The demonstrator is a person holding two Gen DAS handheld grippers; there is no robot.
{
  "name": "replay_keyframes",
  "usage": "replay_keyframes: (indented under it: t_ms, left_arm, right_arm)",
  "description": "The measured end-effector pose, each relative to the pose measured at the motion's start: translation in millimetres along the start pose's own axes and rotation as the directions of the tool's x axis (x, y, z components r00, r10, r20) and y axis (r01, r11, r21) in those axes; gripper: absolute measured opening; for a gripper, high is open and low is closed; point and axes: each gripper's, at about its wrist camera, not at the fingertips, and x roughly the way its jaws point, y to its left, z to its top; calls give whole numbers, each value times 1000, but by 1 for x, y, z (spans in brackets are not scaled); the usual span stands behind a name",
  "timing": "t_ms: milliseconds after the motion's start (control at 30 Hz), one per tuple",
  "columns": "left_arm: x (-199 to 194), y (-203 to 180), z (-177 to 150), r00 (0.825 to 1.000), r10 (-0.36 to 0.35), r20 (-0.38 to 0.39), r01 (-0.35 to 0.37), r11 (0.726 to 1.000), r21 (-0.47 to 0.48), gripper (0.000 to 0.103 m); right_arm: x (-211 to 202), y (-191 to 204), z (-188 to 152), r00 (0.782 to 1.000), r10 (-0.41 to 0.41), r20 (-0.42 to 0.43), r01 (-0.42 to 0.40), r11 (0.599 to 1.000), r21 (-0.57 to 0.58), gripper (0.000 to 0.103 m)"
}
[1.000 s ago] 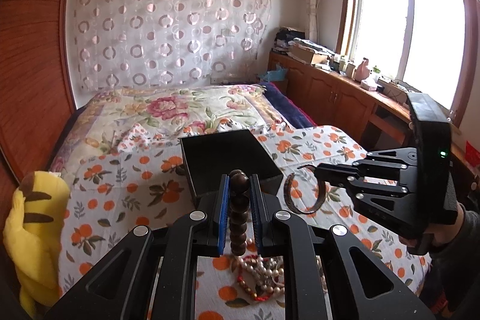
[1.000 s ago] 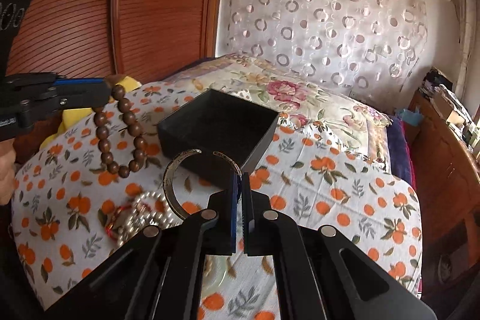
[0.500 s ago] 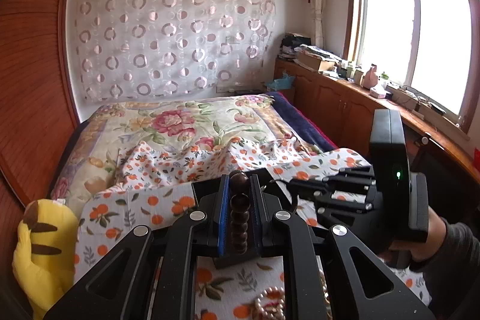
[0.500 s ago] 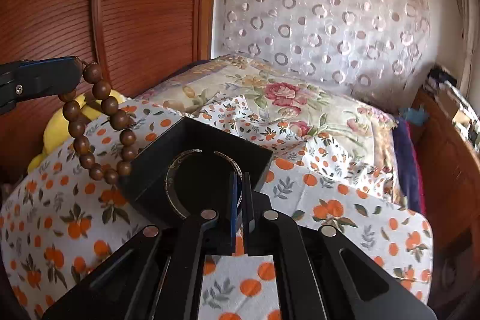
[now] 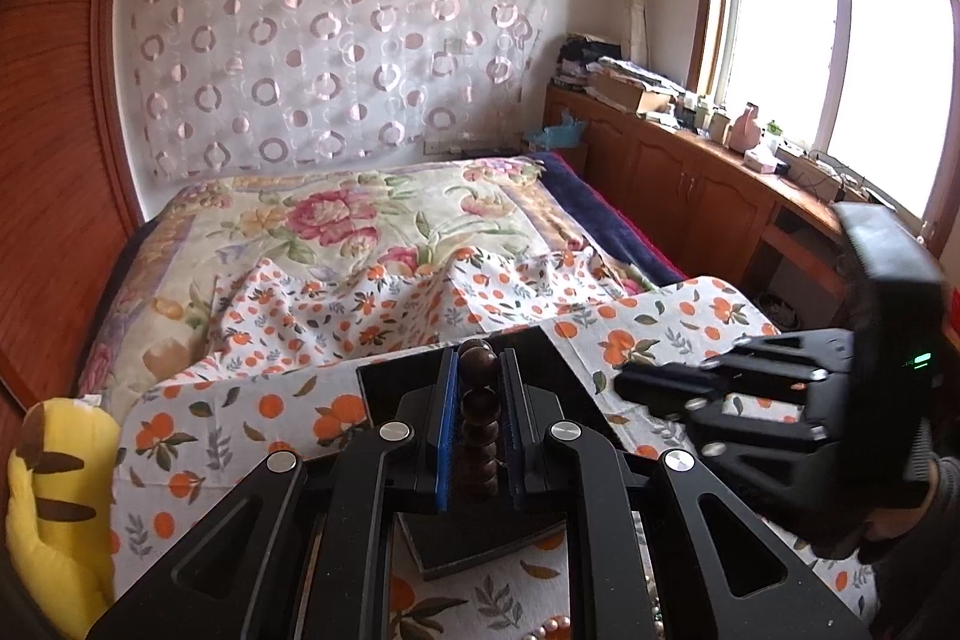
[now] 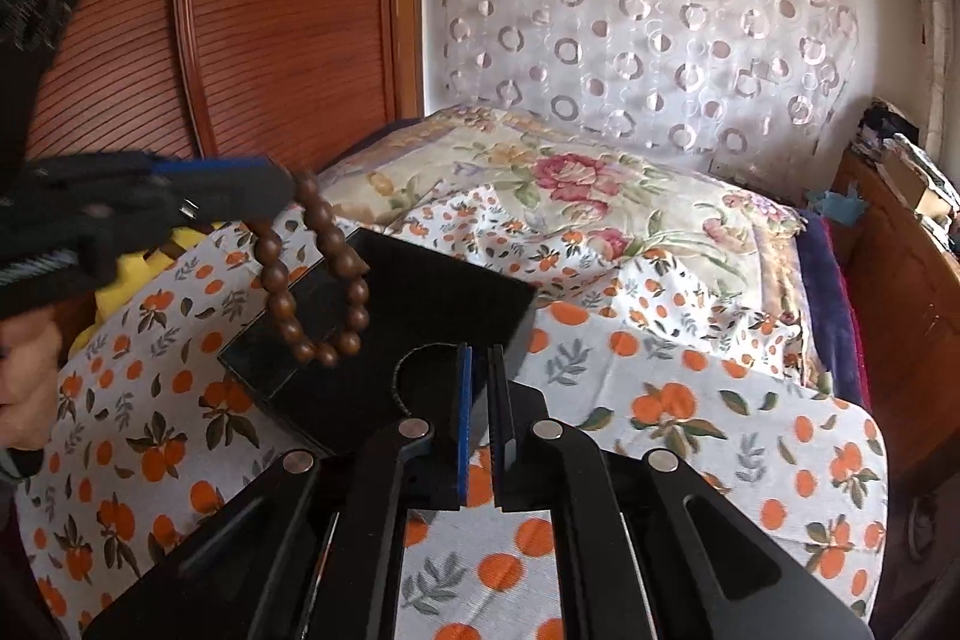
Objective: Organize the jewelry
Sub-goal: 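Lift the bead bracelet with the left gripper and lower it into the black box, then open the left gripper, withdraw, and lower it onto the pearl necklace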
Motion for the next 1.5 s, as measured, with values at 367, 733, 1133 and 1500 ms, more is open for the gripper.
replay_keyframes:
  t_ms: [367,733,1133,1500]
  left_arm:
    - [17,-2,-6,999,7,-48,-7,1000,-4,20]
    - [-16,-16,-57,998,0,-68,1,1000,14,24]
    - [-54,-27,-120,994,-27,-107,27,1000,-5,25]
    - [-71,-25,-148,991,-24,-132,22,1000,-16,32]
  right_arm:
    - [-16,-6,-24,1000,-18,-7,18,1000,21,7]
    - [-42,7,-59,1000,-10,-10,11,999,43,7]
    - [-68,36,-106,999,17,-43,-14,998,61,11]
    - [-72,49,-134,994,59,-90,-52,995,81,22]
